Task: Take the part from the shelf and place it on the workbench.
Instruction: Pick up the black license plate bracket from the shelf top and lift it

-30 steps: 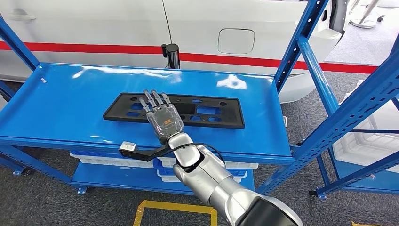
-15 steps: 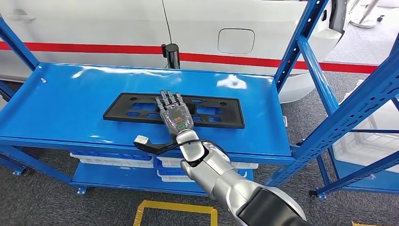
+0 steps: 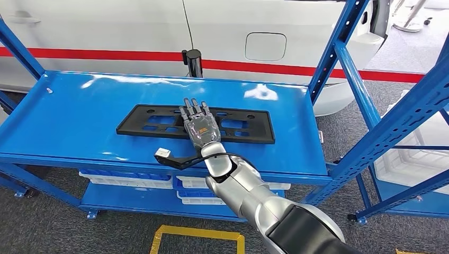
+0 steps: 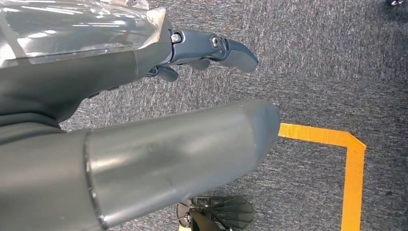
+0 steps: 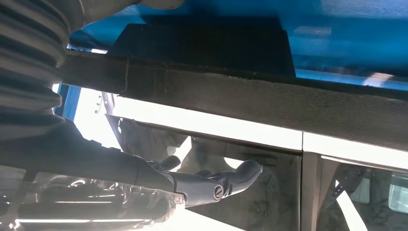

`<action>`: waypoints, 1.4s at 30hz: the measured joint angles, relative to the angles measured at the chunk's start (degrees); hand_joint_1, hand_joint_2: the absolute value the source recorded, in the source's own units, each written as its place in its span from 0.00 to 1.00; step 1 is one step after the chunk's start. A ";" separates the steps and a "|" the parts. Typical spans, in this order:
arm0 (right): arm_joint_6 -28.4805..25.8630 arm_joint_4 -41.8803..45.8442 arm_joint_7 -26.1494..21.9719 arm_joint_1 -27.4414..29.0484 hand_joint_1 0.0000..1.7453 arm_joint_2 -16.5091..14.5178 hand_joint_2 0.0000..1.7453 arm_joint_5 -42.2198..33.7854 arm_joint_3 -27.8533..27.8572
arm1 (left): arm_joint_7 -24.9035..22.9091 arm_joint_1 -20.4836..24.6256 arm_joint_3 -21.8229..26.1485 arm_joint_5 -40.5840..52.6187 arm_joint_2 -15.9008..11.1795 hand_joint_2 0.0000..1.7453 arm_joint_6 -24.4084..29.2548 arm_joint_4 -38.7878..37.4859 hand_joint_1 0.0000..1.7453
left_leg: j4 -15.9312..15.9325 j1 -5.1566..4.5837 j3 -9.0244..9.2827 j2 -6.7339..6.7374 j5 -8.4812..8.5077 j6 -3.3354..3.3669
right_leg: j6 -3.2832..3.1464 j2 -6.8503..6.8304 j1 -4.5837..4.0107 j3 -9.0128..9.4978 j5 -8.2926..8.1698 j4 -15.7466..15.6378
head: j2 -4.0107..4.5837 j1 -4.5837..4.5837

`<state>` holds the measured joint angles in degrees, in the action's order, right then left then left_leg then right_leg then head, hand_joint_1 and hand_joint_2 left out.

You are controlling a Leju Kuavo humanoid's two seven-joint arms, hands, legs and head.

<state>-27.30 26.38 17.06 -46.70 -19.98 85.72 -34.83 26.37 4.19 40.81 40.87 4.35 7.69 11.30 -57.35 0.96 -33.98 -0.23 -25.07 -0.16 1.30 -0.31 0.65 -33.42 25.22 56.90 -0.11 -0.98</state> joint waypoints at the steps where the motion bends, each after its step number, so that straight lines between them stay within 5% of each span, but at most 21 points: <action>1: -0.07 -0.25 -0.11 -0.09 0.34 -0.01 1.00 0.00 0.09 | -0.02 0.01 0.00 0.01 0.00 0.00 0.00 0.00 0.00 | 0.00 0.00 0.01 0.00 0.00 0.00 | 0.00 0.00 0.00 0.01 0.00 0.00 | 0.00 0.00; 3: -0.16 -0.75 -0.41 -0.21 0.77 -0.02 1.00 0.00 0.21 | -0.14 0.06 0.00 0.09 0.01 0.00 0.00 0.00 0.00 | 0.00 0.00 0.03 0.00 0.00 0.00 | 0.00 0.00 0.00 0.03 0.00 0.00 | 0.00 0.00; 4: -0.21 -0.95 -0.58 -0.20 0.89 -0.04 1.00 0.01 0.25 | -0.24 0.10 0.00 0.19 0.02 0.00 0.00 0.00 0.00 | 0.00 0.00 0.03 0.00 0.00 0.00 | 0.00 0.00 0.00 0.03 0.00 0.00 | 0.00 0.00; 7: -0.57 -1.57 -1.01 -0.11 0.99 -0.07 1.00 0.03 0.36 | -0.53 0.24 0.00 0.52 0.07 0.00 0.02 0.00 0.00 | 0.00 0.00 0.02 0.00 0.00 0.00 | 0.00 0.00 0.00 0.02 0.00 0.00 | 0.00 0.00; 37: -4.30 -3.01 -2.96 0.26 1.00 -0.24 1.00 0.01 1.78 | 0.31 0.72 0.24 1.45 0.15 0.00 0.37 0.02 0.00 | 0.00 0.00 -0.02 0.00 0.00 0.00 | 0.00 0.00 0.00 -0.01 0.00 0.00 | 0.00 0.00; 42: -6.76 -1.91 -9.27 0.09 1.00 -0.24 1.00 -8.70 2.05 | 1.25 0.98 0.36 1.69 0.29 0.00 0.37 0.01 0.00 | 0.00 0.00 -0.01 0.03 0.00 0.00 | 0.00 0.00 0.00 -0.01 -0.01 0.00 | 0.00 0.00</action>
<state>-34.06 24.47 7.80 -46.61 -20.22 77.03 -32.78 27.62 5.17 41.17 42.56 4.64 8.07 11.31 -57.35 0.96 -33.99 -0.19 -25.07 -0.17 1.30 -0.31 0.65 -33.43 25.22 56.90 -0.11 -0.98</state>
